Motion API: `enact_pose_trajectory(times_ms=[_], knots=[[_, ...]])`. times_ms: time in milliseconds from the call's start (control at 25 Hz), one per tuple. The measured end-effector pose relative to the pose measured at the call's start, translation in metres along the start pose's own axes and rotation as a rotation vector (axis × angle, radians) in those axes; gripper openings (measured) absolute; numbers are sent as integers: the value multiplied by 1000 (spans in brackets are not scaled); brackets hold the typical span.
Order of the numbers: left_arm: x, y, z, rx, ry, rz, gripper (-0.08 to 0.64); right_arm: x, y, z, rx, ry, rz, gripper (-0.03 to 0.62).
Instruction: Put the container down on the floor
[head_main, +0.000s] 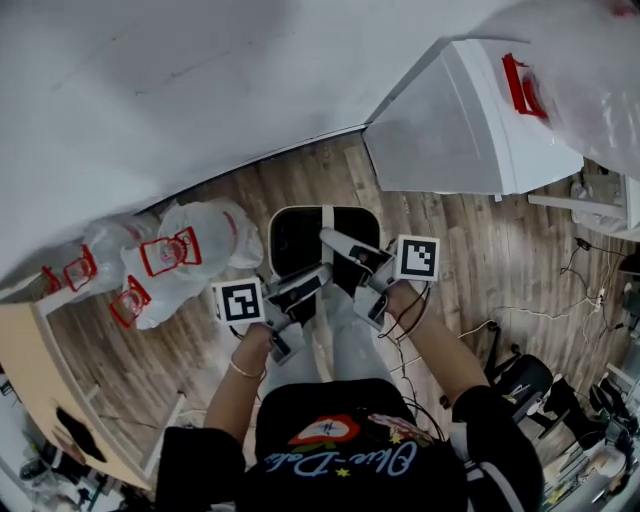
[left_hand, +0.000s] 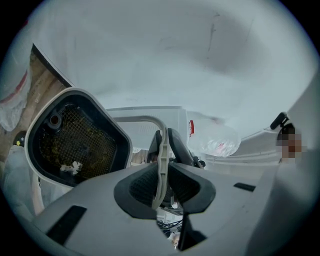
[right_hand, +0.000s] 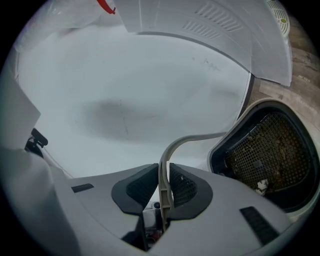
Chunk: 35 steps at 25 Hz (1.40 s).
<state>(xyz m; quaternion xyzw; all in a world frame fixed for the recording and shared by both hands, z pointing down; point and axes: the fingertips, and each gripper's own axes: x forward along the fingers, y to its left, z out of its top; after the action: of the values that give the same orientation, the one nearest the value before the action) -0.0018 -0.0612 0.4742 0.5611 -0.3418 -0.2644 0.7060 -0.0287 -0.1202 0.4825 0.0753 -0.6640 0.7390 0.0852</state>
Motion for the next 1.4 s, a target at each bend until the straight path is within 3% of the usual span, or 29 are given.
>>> enact_pose_trajectory(times_ms=[640, 1040, 1400], knots=[[23, 82, 30, 8, 35, 21, 64, 27, -81, 29, -44, 29, -109, 61], [54, 139, 56, 32, 62, 38, 64, 39, -146, 58, -8, 7, -170, 63], [66, 165, 67, 35, 77, 54, 64, 48, -170, 73, -50, 20, -198, 63]])
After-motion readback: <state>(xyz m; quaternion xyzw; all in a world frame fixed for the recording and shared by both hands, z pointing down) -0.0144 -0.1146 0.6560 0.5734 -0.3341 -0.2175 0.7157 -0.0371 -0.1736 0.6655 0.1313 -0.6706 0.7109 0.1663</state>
